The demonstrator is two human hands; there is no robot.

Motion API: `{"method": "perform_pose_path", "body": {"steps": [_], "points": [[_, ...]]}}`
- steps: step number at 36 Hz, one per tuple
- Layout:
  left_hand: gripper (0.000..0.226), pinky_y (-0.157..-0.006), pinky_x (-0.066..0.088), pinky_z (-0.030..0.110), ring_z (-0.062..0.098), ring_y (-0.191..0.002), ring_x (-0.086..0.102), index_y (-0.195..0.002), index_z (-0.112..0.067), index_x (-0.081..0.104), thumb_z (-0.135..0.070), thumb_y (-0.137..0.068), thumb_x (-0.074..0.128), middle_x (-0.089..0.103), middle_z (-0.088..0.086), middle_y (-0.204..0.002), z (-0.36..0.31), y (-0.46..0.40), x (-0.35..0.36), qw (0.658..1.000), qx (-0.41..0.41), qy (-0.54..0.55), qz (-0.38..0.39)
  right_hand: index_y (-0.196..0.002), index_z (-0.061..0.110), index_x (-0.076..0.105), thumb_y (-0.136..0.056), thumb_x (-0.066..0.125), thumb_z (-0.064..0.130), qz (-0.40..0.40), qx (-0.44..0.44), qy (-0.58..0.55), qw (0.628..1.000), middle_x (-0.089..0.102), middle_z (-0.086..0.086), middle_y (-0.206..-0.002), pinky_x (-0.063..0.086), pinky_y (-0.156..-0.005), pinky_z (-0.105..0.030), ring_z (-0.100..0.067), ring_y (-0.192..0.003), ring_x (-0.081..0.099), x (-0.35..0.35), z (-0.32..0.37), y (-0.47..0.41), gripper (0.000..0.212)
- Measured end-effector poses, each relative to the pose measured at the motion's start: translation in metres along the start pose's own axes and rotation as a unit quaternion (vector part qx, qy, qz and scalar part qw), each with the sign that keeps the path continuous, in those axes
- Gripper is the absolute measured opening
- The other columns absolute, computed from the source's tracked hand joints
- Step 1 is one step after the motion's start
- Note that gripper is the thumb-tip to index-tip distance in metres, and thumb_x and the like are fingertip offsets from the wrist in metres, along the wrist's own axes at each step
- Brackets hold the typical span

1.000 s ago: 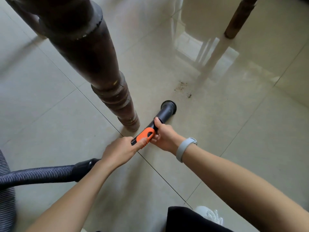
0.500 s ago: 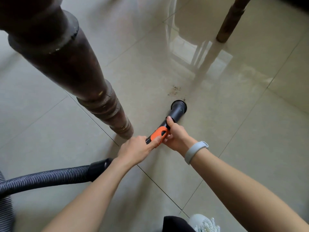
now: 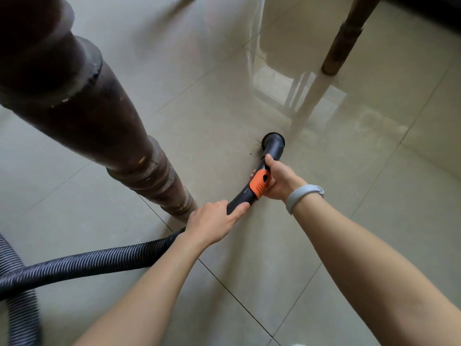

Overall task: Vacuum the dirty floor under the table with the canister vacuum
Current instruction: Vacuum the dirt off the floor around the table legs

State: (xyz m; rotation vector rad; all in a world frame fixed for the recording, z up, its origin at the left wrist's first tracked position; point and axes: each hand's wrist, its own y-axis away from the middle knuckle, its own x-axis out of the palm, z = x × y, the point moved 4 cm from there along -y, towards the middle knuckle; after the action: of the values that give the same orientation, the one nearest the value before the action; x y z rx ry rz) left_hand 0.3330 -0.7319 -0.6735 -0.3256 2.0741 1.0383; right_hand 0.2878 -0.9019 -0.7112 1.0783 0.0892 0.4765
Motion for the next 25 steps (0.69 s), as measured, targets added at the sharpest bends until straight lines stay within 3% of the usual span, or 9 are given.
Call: {"method": "perform_pose_path", "body": {"steps": [3,8,11,14,16,20,25], "points": [[0.059,-0.083,0.052,0.037,0.027,-0.086,0.067,-0.076,-0.025,0.047,-0.078,-0.085,0.023,0.070,0.003,-0.089,0.002,-0.003,-0.005,1.000,-0.016,0.019,0.003,-0.092,0.011,0.049,-0.096,0.054,0.040,0.003,0.003,0.020,1.000,0.056,-0.009,-0.073,0.048,-0.061,-0.036,-0.023,-0.063,0.057,0.009,0.004,-0.002,0.030],[0.060,-0.082,0.053,0.039,0.028,-0.082,0.067,-0.071,-0.025,0.046,-0.079,-0.084,0.023,0.070,0.005,-0.085,0.010,0.011,-0.004,0.999,-0.025,0.032,-0.012,-0.097,0.011,0.050,-0.093,0.058,0.041,0.030,0.016,0.041,0.999,0.057,-0.008,-0.080,0.052,-0.074,-0.038,-0.024,-0.075,0.059,0.015,-0.008,-0.003,0.032],[0.060,-0.082,0.054,0.039,0.028,-0.079,0.068,-0.070,-0.026,0.046,-0.080,-0.083,0.023,0.070,0.004,-0.083,0.021,0.023,0.003,0.998,-0.041,0.047,-0.016,-0.098,0.011,0.048,-0.093,0.058,0.042,0.048,0.019,0.051,0.997,0.055,-0.008,-0.083,0.054,-0.061,-0.032,-0.027,-0.088,0.058,0.022,-0.021,0.001,0.033],[0.061,-0.078,0.054,0.037,0.025,-0.074,0.068,-0.070,-0.025,0.047,-0.080,-0.082,0.023,0.069,0.001,-0.076,0.033,0.033,0.007,0.997,-0.050,0.054,-0.022,-0.092,0.010,0.049,-0.094,0.058,0.040,0.059,0.020,0.040,0.997,0.055,-0.009,-0.084,0.052,-0.084,-0.041,-0.028,-0.090,0.057,0.027,-0.035,0.007,0.031],[0.062,-0.076,0.055,0.036,0.023,-0.070,0.067,-0.071,-0.024,0.048,-0.080,-0.082,0.024,0.068,-0.001,-0.072,0.042,0.040,0.009,0.997,-0.049,0.056,-0.015,-0.090,0.010,0.049,-0.094,0.058,0.039,0.065,0.026,0.032,0.997,0.055,-0.009,-0.083,0.049,-0.089,-0.043,-0.027,-0.085,0.057,0.027,-0.047,0.013,0.031],[0.061,-0.074,0.056,0.036,0.021,-0.071,0.067,-0.078,-0.025,0.053,-0.079,-0.082,0.026,0.066,-0.002,-0.072,0.049,0.056,0.013,0.999,-0.028,0.036,0.025,-0.097,0.007,0.051,-0.094,0.058,0.036,0.040,0.020,-0.004,0.999,0.057,-0.012,-0.081,0.051,-0.077,-0.042,-0.026,-0.075,0.059,0.012,-0.072,0.021,0.030],[0.058,-0.073,0.051,0.032,0.020,-0.075,0.066,-0.075,-0.024,0.048,-0.077,-0.085,0.027,0.066,-0.002,-0.075,0.033,0.062,0.019,0.999,0.002,-0.007,0.049,-0.108,0.002,0.047,-0.098,0.053,0.032,-0.006,0.003,-0.078,0.997,0.055,-0.015,-0.079,0.052,-0.048,-0.031,-0.028,-0.064,0.058,-0.022,-0.087,0.031,0.032]]}}
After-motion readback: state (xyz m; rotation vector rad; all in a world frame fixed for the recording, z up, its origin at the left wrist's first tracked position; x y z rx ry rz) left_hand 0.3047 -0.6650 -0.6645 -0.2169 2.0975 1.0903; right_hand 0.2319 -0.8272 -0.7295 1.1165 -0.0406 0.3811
